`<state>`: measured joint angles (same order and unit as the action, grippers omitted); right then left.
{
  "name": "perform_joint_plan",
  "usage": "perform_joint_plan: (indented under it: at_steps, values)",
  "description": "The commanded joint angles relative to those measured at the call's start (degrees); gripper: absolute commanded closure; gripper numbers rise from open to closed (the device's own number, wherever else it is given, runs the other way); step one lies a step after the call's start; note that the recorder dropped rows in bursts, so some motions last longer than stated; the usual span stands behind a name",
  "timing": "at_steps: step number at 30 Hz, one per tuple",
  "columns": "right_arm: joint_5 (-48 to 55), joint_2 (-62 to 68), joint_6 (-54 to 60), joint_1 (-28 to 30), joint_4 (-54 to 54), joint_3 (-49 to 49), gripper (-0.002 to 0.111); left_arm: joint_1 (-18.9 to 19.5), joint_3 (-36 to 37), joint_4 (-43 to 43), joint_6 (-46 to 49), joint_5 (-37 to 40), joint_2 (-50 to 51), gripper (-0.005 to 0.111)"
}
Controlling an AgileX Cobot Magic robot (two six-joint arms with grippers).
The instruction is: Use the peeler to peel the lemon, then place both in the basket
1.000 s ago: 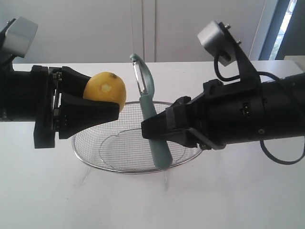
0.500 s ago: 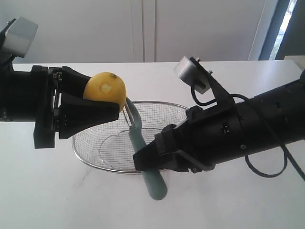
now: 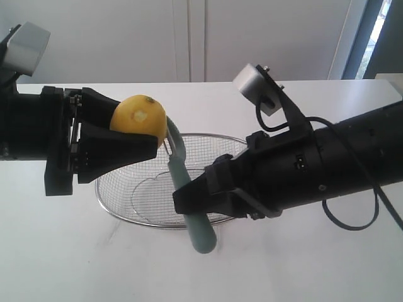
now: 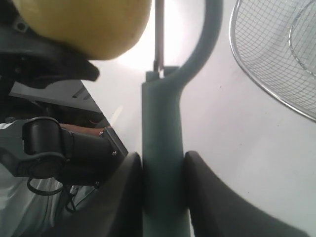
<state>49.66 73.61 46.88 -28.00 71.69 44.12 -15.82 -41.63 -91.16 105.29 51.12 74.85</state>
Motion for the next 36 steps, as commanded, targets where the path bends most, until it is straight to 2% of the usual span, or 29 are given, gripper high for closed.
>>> perform_joint_plan:
  at_steps: [1,15,28,36]
  values:
    - [-1.54,-2.33,0.26,-0.05,0.89,-0.16,0.108,-0.29,0.28,-1.36,0.15,1.08,-0.02,0.107]
    - [-3.50,-7.07,-0.77,-0.05,0.89,-0.16,0.108,-0.29,0.28,-1.36,0.15,1.20,-0.02,0.107]
    - [-9.49,-7.06,-0.88,-0.05,-1.08,-0.16,0.108,-0.29,0.28,-1.36,0.15,1.20,-0.02,0.107]
    - [-13.00,-7.06,-4.74,-0.05,-7.76,-0.16,0.108,-0.29,0.28,-1.36,0.15,1.20,-0.02,0.107]
